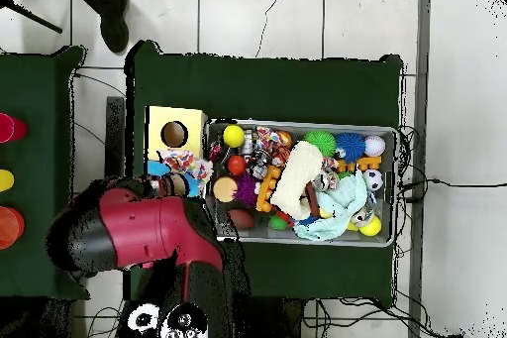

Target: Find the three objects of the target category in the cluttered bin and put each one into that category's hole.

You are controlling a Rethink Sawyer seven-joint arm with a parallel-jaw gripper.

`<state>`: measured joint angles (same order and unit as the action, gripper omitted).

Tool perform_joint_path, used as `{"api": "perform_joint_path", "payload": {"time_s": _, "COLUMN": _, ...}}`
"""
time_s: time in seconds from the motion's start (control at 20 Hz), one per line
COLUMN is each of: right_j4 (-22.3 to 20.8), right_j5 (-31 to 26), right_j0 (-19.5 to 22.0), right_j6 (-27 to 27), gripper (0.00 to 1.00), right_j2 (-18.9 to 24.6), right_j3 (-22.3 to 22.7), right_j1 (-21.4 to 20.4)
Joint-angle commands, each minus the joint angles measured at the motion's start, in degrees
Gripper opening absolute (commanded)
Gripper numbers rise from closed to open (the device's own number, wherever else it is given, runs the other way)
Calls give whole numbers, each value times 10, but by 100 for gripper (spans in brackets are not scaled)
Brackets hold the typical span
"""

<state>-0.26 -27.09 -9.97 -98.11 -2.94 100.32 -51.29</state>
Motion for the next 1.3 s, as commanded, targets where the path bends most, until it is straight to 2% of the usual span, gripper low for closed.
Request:
{"api": "perform_joint_path", "payload": {"time_s": 0.05, "right_j4": -32, "right_j5": -39, "right_j0": 19, "right_j6": -44, "gripper": 0, "right_j2": -3, "right_j3": -34, "right_j1": 12}}
{"api": "perform_joint_path", "payload": {"time_s": 0.15, "right_j4": -49, "right_j5": -55, "right_j0": 22, "right_j6": -17, "gripper": 0, "right_j2": 3, "right_j3": -44, "right_j1": 13}}
{"api": "perform_joint_path", "payload": {"time_s": 0.3, "right_j4": -57, "right_j5": -68, "right_j0": 28, "right_j6": -2, "gripper": 0, "right_j2": 9, "right_j3": -52, "right_j1": 13}}
{"api": "perform_joint_path", "payload": {"time_s": 0.55, "right_j4": -66, "right_j5": -53, "right_j0": 39, "right_j6": 1, "gripper": 0, "right_j2": 17, "right_j3": -46, "right_j1": 12}}
{"api": "perform_joint_path", "payload": {"time_s": 0.95, "right_j4": -80, "right_j5": -41, "right_j0": 80, "right_j6": 24, "gripper": 0, "right_j2": 47, "right_j3": -45, "right_j1": 20}}
{"api": "perform_joint_path", "payload": {"time_s": 1.3, "right_j4": -90, "right_j5": -20, "right_j0": 127, "right_j6": 39, "gripper": 0, "right_j2": 73, "right_j3": -19, "right_j1": 17}}
